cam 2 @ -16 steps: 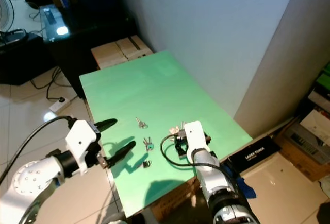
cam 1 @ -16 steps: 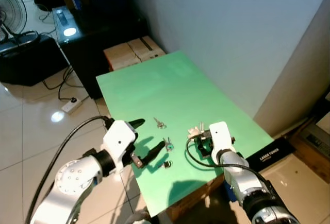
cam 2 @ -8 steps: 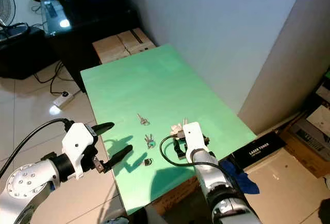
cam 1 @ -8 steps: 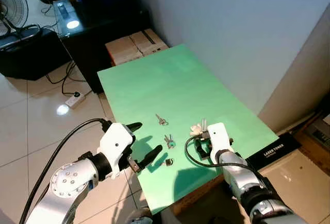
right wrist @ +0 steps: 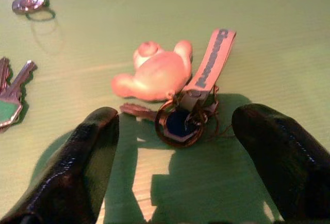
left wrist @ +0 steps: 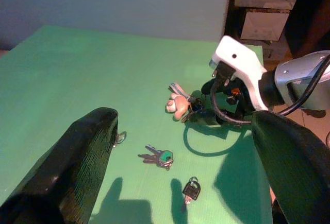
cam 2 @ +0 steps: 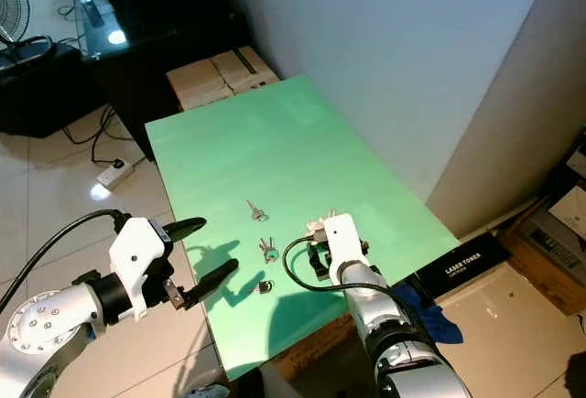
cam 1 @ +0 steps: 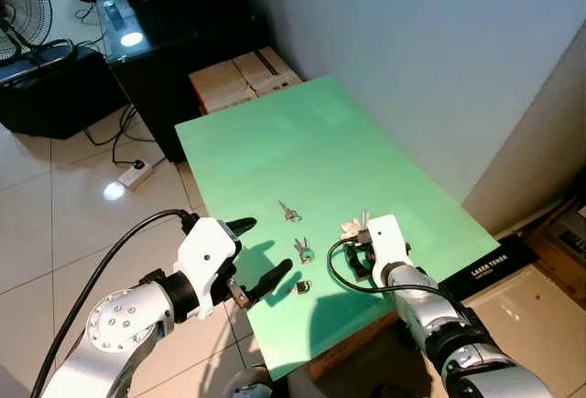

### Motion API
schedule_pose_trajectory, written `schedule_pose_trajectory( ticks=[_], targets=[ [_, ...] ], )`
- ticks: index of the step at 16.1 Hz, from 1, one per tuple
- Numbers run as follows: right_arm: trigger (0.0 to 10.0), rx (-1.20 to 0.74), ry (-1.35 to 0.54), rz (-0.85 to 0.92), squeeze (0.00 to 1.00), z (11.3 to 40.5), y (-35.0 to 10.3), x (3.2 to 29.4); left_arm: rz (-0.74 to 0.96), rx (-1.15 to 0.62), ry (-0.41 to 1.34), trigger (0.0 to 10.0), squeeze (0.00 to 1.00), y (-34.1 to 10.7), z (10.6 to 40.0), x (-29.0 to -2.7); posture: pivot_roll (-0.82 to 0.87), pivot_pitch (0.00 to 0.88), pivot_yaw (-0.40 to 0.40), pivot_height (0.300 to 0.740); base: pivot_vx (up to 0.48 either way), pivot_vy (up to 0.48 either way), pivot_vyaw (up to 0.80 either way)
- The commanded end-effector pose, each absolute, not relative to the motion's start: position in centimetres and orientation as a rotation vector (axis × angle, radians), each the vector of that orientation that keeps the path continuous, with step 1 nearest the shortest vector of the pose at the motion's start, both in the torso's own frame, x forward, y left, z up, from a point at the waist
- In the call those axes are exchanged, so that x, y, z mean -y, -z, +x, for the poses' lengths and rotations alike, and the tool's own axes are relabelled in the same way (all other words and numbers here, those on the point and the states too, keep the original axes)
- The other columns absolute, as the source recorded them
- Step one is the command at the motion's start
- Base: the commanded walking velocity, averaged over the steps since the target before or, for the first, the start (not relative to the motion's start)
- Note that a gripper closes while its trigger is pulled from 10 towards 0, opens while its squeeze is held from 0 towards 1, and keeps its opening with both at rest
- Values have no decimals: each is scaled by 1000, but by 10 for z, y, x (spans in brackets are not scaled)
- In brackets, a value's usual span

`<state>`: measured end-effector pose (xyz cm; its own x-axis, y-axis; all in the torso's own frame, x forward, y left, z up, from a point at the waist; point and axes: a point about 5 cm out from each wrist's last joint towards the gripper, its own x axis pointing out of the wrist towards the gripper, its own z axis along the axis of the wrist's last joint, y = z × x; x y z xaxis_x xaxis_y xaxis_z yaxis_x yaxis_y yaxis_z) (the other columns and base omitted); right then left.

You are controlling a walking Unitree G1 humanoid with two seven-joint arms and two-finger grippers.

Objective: Hang keys on a hook

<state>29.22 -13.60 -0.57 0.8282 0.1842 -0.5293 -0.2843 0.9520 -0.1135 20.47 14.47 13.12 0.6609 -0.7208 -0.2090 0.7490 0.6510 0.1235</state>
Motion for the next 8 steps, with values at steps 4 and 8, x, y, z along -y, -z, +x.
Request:
schedule_pose_trajectory(
  ticks=[4, 8],
  targets=[
    [0, -569, -282, -196, 0, 293, 7, 133, 213, -145, 844, 10000, 0, -135, 203, -147, 166, 136, 113, 740, 0, 0, 0],
    [0, -571, -287, -194, 0, 292, 7, 134, 211, -146, 849, 10000, 0, -135, 202, -147, 164, 128, 112, 740, 0, 0, 0]
  ],
)
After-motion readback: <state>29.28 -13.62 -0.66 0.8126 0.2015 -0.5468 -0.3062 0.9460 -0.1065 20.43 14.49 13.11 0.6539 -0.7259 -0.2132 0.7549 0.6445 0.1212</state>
